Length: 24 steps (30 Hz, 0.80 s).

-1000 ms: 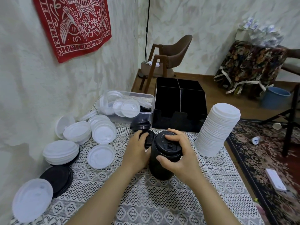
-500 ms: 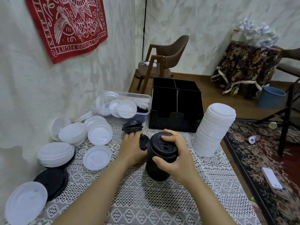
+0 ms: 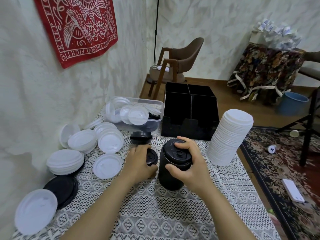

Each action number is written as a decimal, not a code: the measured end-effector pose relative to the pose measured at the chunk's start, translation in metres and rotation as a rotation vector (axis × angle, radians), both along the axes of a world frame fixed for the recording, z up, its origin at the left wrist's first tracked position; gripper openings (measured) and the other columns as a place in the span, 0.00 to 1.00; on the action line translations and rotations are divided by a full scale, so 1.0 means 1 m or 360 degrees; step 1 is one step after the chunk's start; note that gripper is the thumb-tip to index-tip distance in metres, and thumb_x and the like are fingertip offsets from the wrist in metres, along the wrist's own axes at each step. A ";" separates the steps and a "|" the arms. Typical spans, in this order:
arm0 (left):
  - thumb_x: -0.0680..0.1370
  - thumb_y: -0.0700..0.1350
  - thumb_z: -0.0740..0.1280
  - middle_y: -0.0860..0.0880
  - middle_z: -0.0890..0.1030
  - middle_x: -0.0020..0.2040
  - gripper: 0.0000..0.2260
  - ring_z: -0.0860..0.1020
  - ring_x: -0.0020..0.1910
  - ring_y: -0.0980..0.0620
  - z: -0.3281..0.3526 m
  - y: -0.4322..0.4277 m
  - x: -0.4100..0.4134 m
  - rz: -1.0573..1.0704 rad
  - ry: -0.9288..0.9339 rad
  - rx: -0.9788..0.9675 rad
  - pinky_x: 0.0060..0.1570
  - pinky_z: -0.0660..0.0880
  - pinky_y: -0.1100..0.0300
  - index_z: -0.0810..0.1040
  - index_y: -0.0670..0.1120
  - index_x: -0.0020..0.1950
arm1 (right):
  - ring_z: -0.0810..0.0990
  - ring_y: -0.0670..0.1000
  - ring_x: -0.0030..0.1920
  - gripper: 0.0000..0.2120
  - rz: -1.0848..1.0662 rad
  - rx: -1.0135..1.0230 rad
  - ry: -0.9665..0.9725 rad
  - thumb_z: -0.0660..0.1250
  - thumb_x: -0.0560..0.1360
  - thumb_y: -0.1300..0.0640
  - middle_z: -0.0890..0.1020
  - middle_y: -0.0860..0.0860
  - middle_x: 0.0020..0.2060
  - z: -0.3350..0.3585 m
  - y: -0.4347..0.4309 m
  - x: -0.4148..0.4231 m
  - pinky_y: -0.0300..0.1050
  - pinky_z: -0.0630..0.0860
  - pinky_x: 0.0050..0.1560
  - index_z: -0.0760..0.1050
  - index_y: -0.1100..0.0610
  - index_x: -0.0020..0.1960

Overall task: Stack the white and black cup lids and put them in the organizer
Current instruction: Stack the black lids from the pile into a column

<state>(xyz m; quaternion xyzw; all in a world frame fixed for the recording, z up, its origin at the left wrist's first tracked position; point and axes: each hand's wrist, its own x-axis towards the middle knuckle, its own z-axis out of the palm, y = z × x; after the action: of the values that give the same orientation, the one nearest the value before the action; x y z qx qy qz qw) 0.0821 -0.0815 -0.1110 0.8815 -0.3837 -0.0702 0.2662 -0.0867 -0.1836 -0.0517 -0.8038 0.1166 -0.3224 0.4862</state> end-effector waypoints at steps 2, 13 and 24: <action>0.68 0.48 0.72 0.48 0.69 0.65 0.33 0.63 0.68 0.44 0.002 0.004 0.002 -0.0075 0.0138 -0.0040 0.67 0.64 0.49 0.65 0.53 0.71 | 0.70 0.41 0.67 0.24 0.0000 0.0006 -0.0003 0.74 0.63 0.45 0.71 0.38 0.64 0.000 0.000 0.000 0.36 0.68 0.65 0.72 0.42 0.56; 0.68 0.53 0.74 0.52 0.72 0.65 0.35 0.68 0.66 0.50 -0.002 0.015 -0.003 -0.0071 0.0091 -0.0213 0.66 0.68 0.53 0.65 0.51 0.72 | 0.67 0.40 0.70 0.22 0.0127 0.0018 0.0116 0.72 0.66 0.42 0.68 0.32 0.65 0.005 -0.006 -0.007 0.32 0.66 0.65 0.72 0.37 0.59; 0.69 0.48 0.70 0.56 0.76 0.58 0.23 0.76 0.56 0.59 0.047 0.038 -0.014 -0.0219 0.0507 -0.0615 0.55 0.74 0.61 0.71 0.58 0.63 | 0.75 0.39 0.62 0.32 0.0125 0.0186 0.0129 0.77 0.64 0.55 0.74 0.30 0.58 0.004 -0.008 -0.008 0.33 0.70 0.61 0.67 0.45 0.64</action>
<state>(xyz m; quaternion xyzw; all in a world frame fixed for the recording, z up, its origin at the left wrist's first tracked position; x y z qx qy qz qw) 0.0680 -0.0434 -0.0637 0.7639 -0.4023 -0.1514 0.4814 -0.0944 -0.1911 -0.0481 -0.7903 0.1231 -0.2630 0.5396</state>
